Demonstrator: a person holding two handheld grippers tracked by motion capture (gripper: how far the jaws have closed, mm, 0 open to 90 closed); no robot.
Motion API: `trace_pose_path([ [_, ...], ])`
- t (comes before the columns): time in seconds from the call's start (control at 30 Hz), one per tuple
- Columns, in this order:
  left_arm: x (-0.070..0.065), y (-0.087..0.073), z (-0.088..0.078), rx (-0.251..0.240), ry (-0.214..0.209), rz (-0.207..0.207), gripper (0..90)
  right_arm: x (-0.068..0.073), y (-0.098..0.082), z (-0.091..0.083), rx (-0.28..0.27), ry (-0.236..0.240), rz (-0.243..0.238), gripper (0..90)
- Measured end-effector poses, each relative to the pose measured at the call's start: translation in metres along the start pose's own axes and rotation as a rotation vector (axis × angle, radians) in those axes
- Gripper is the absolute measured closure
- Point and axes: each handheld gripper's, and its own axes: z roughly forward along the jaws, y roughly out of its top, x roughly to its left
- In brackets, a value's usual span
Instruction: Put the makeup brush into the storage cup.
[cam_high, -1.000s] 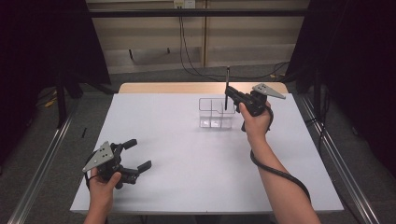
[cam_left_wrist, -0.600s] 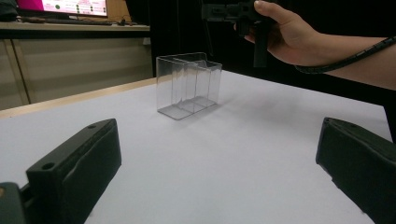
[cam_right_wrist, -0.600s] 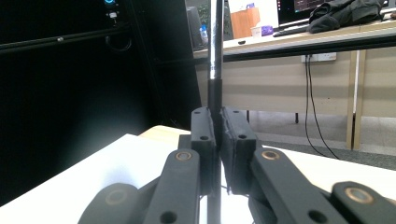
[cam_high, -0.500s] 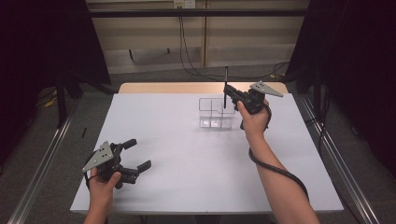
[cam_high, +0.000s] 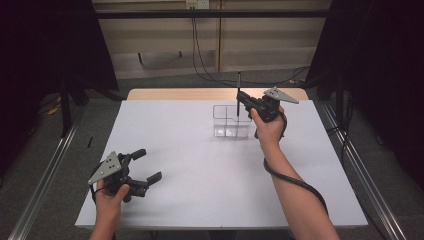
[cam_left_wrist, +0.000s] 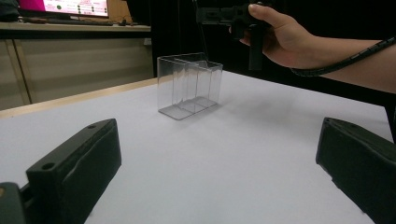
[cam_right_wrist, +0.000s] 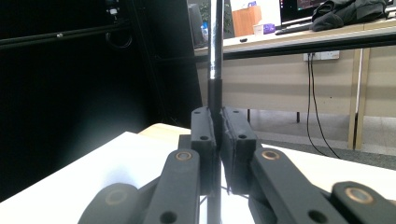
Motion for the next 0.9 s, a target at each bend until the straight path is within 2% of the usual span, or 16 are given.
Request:
trace_pose_path([
  [0.9, 0.0, 0.0, 0.0, 0.001, -0.003, -0.001, 0.0, 0.005, -0.011, 0.007, 0.019, 0.024, -0.012, 84.6],
])
